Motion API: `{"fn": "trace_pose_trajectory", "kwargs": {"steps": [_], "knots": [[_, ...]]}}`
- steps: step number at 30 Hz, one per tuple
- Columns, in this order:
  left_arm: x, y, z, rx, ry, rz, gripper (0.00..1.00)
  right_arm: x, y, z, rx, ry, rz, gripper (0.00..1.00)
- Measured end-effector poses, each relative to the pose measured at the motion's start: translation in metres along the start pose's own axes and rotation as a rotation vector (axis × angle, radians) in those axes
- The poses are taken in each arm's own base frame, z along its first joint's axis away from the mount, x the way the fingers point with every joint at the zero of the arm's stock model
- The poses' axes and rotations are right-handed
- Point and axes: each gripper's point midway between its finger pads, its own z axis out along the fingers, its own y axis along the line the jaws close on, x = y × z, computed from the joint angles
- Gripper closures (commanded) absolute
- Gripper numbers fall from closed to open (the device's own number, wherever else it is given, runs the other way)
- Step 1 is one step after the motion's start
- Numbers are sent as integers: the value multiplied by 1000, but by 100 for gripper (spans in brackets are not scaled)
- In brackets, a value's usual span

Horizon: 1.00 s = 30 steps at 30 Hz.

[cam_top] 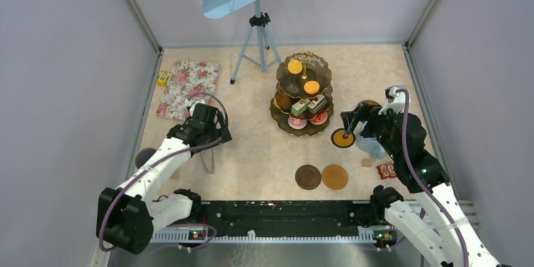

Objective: Serve the afternoon tea

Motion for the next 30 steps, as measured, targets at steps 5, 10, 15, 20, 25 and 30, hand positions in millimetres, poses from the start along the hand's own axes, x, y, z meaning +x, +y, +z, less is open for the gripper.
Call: {"fn": "trace_pose_trajectory", "kwargs": {"steps": [5,10,15,20,25,30], "knots": [[14,3,4,-74,-70,-94,1,3,1,2,-3,15,-2,4],[14,28,12,-198,-167,-186,1,1,1,0,-7,5,-1,4],[30,52,23,-267,-198,-227,1,-2,3,-4,-17,-9,2,4],[29,50,31,-252,-216,-237,2,-1,3,-4,-21,-8,3,4],[32,33,46,-191,-179,-192,12,-2,4,-7,-24,-11,7,4],[31,7,58,-126,-179,-117,18,-3,5,-9,-29,-18,18,5]]}}
